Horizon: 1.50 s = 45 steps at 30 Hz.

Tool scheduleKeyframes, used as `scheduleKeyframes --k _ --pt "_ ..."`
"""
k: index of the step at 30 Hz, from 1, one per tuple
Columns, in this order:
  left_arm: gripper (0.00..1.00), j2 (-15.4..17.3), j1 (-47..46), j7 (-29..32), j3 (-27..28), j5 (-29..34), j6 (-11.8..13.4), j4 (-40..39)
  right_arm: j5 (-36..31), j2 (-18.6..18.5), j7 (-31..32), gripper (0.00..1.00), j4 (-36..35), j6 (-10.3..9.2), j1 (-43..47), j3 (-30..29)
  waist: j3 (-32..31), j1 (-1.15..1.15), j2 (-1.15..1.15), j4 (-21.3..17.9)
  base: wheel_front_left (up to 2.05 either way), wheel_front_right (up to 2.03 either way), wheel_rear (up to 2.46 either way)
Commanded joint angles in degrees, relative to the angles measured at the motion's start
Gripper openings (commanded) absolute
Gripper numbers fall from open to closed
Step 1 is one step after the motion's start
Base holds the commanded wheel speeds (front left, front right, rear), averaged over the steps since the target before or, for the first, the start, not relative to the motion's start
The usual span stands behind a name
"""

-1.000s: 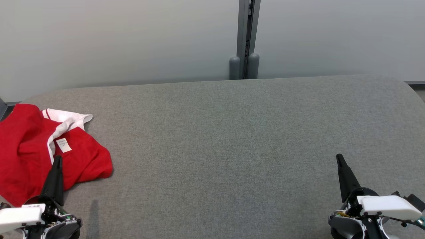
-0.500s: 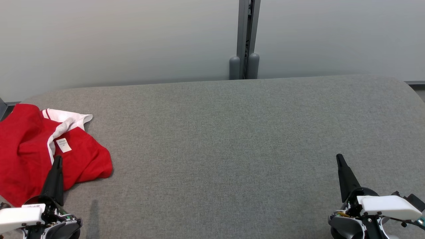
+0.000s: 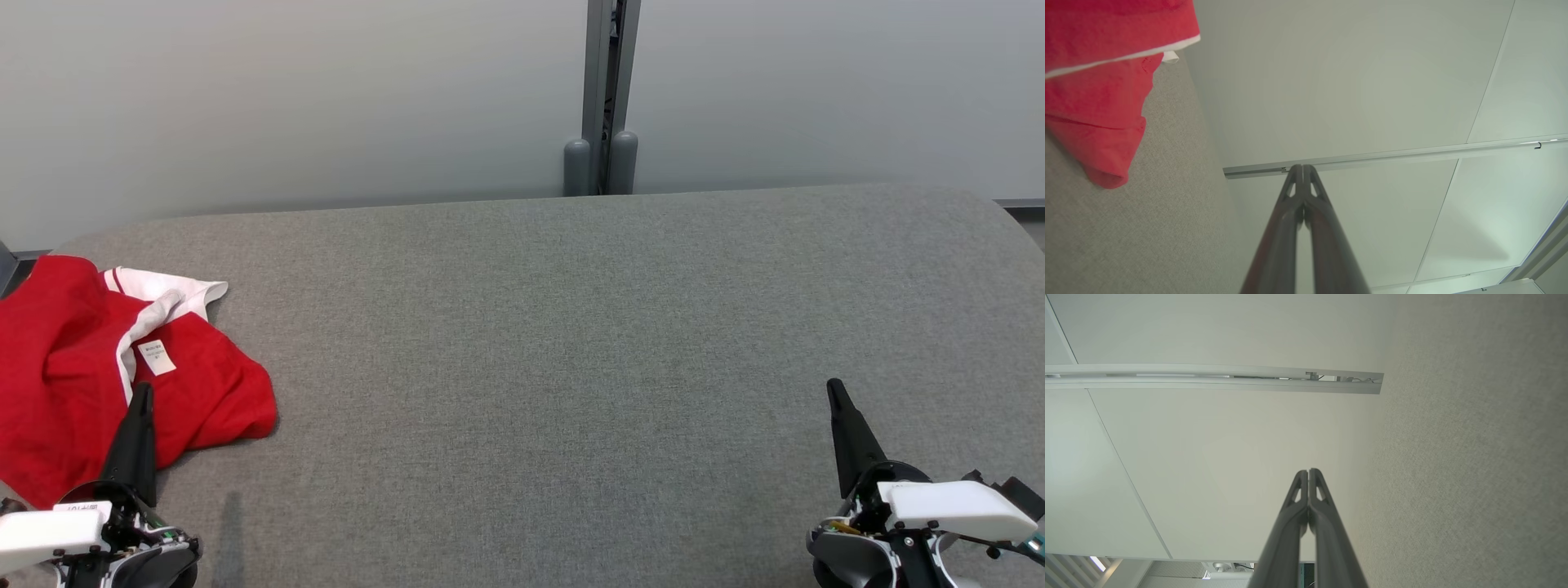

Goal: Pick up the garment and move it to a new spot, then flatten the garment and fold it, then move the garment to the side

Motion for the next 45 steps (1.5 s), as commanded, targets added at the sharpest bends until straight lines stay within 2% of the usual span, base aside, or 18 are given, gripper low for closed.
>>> scheduleKeyframes --k 1,6,7,11,22,30,38,45 --pt "0.0 0.3 -0.9 0.2 0.1 0.1 -0.1 -0.2 0.1 -0.3 0.2 0.0 0.0 0.05 -0.4 -0.1 0.0 0.0 0.0 0.0 0.0 0.0 0.0" --pt "0.0 0.3 -0.9 0.2 0.1 0.1 -0.1 -0.2 0.1 -0.3 0.2 0.0 0.0 0.05 -0.4 -0.1 0.0 0.0 0.0 0.0 0.0 0.0 0.0" --pt "1.0 0.0 0.1 0.0 0.0 0.0 0.0 0.2 0.0 0.0 0.0 1.0 0.2 0.0 0.1 0.0 0.0 0.0 0.0 0.0 0.0 0.0 0.0" --pt "1.0 -1.1 2.1 -0.3 -0.2 -0.1 0.0 2.0 0.0 0.6 0.0 1.0 1.7 -0.09 1.6 0.2 0.0 0.0 0.0 0.0 0.0 0.0 0.0" --pt "1.0 -0.8 1.5 -5.1 -4.1 0.4 0.0 0.8 0.7 0.4 -1.3 1.0 -1.2 -0.06 1.5 0.0 0.1 0.0 0.0 0.0 0.0 0.0 0.0" --pt "1.0 -0.7 1.0 -8.3 -6.1 3.5 0.0 -0.7 0.9 0.3 -2.0 1.0 -3.7 -0.04 1.2 -0.6 0.2 0.0 0.0 0.1 0.0 0.0 0.0" --pt "1.0 -0.5 0.8 -11.2 -7.6 10.3 0.0 -1.7 -4.1 -0.6 -3.3 1.0 -5.9 -0.02 1.0 0.4 0.3 0.0 0.0 0.1 0.0 0.0 0.0" --pt "1.0 -0.4 0.5 -13.2 -8.5 15.5 0.0 -2.5 -11.1 -1.3 -4.2 1.0 -8.3 -0.01 0.6 0.3 0.3 0.0 0.0 0.1 0.0 0.0 0.0"
